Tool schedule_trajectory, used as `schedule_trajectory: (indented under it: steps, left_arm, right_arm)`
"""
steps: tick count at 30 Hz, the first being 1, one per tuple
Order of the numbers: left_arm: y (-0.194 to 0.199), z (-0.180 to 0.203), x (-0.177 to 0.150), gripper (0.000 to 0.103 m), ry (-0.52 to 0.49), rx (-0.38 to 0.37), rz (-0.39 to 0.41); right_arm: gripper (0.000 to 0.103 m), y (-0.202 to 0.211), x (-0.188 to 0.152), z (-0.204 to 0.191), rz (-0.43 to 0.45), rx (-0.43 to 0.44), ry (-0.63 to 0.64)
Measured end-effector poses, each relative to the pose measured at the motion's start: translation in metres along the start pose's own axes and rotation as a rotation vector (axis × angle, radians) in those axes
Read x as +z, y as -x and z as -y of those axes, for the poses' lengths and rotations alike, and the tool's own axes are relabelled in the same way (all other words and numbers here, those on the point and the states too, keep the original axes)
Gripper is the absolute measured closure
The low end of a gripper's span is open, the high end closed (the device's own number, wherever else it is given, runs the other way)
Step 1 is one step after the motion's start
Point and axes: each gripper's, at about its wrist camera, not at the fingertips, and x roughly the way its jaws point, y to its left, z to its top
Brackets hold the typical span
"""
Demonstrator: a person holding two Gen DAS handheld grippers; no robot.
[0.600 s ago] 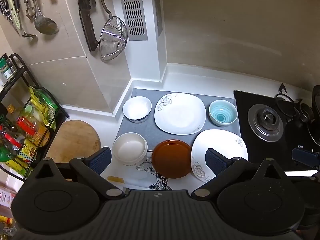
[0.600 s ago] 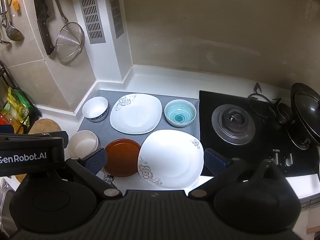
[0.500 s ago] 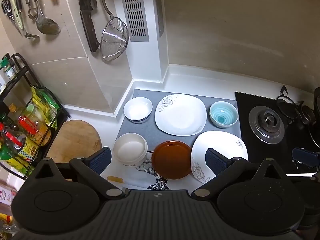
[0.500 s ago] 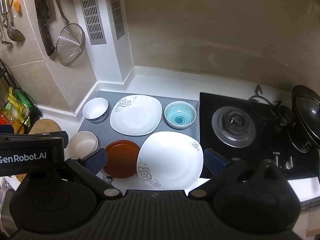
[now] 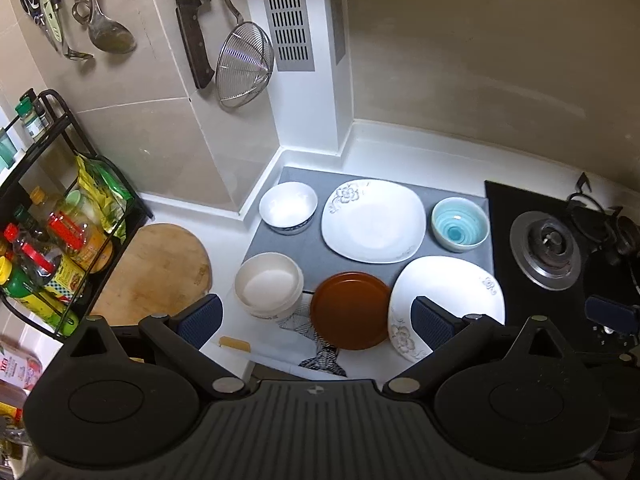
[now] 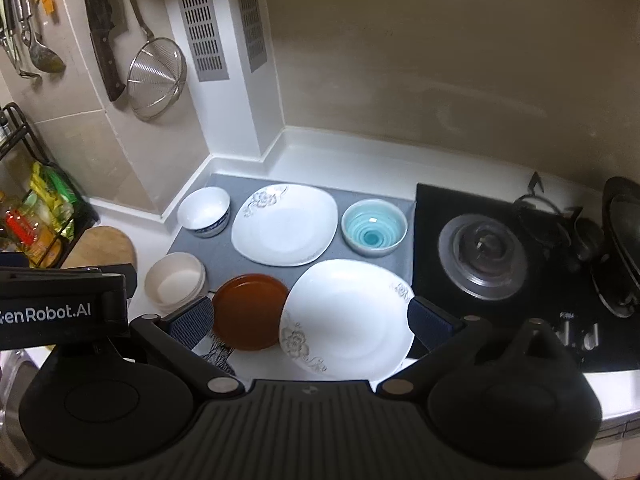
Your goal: Organize plates and bowls
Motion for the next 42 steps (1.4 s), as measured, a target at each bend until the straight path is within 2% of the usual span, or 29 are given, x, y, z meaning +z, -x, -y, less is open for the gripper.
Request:
schedule_trajectory:
  steps: [3, 4, 19, 23, 25, 30, 33, 36, 38, 40, 42]
  left_arm:
    - [-0.002, -0.006, 0.001, 0.002, 0.002, -0.01, 0.004]
    - [-0.003, -0.007, 0.001, 0.002, -0.001, -0.009, 0.006]
    - [-0.021, -0.034, 0.005, 0.002, -0.011, -0.041, -0.027]
    - [-0.03, -0.046, 0.012, 0.002, -0.029, -0.075, -0.013]
    - [-0.038, -0.053, 0.016, 0.002, -0.031, -0.081, -0.019]
    - [-0.068, -0.07, 0.033, 0.002, -0.048, -0.149, -0.061]
    - [-0.088, -0.078, 0.041, 0.002, -0.062, -0.184, -0.073]
    - [-0.118, -0.082, 0.047, 0.002, -0.055, -0.228, -0.121]
    - [-0.14, -0.084, 0.048, 0.002, -0.048, -0.275, -0.137]
    - [-0.163, -0.087, 0.047, 0.002, -0.021, -0.337, -0.117]
    - [-0.185, -0.092, 0.042, 0.002, 0.019, -0.452, -0.099]
  right_arm:
    - [0.0, -0.003, -0.002, -0.002, 0.004, 0.031, -0.031]
    - [0.0, -0.004, -0.003, -0.004, 0.037, 0.031, -0.026]
    - [0.0, -0.015, 0.001, -0.032, 0.006, 0.003, -0.02]
    - [0.0, -0.017, 0.006, -0.042, 0.049, -0.012, -0.01]
    - [0.0, -0.023, 0.011, -0.05, 0.042, -0.035, -0.006]
    - [0.0, -0.041, 0.021, -0.065, 0.021, -0.049, -0.07]
    - [0.0, -0.053, 0.027, -0.073, 0.029, -0.074, -0.074]
    - [0.0, -0.069, 0.03, -0.08, 0.049, -0.096, -0.06]
    - [0.0, -0.083, 0.031, -0.078, 0.067, -0.047, -0.068]
    - [0.0, -0.098, 0.024, -0.067, 0.073, -0.023, -0.093]
    - [0.0, -0.111, 0.006, -0.05, 0.132, 0.01, -0.125]
